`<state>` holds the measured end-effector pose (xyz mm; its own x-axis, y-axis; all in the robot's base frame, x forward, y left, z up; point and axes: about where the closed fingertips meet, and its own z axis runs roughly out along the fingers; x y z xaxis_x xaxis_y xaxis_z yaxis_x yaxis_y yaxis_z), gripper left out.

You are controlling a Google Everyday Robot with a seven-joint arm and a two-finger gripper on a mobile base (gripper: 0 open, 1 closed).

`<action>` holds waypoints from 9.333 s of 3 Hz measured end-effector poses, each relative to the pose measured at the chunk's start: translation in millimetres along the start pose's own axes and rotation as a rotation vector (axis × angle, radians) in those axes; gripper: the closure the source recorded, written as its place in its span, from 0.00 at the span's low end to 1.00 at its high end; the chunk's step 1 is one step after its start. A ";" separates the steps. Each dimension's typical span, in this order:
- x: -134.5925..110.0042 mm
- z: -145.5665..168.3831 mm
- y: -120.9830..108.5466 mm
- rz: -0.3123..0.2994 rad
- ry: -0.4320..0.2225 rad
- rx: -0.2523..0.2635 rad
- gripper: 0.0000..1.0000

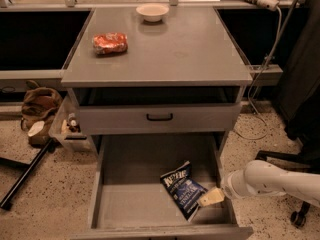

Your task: Pick blue chip bag from middle drawer and place on counter

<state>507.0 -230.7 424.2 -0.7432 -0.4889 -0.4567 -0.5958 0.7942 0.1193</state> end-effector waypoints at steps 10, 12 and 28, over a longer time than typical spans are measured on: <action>-33.5 15.5 51.4 -0.180 -0.047 -0.028 0.00; -40.9 45.8 38.5 -0.205 -0.036 -0.017 0.00; -406.5 -412.8 74.6 -0.712 -0.346 0.164 1.00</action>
Offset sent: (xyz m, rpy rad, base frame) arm -0.0283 0.1040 -0.0544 0.0122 0.0538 0.2418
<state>639.0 -121.7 982.6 -0.0500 -0.7797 -0.6241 -0.8184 0.3902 -0.4219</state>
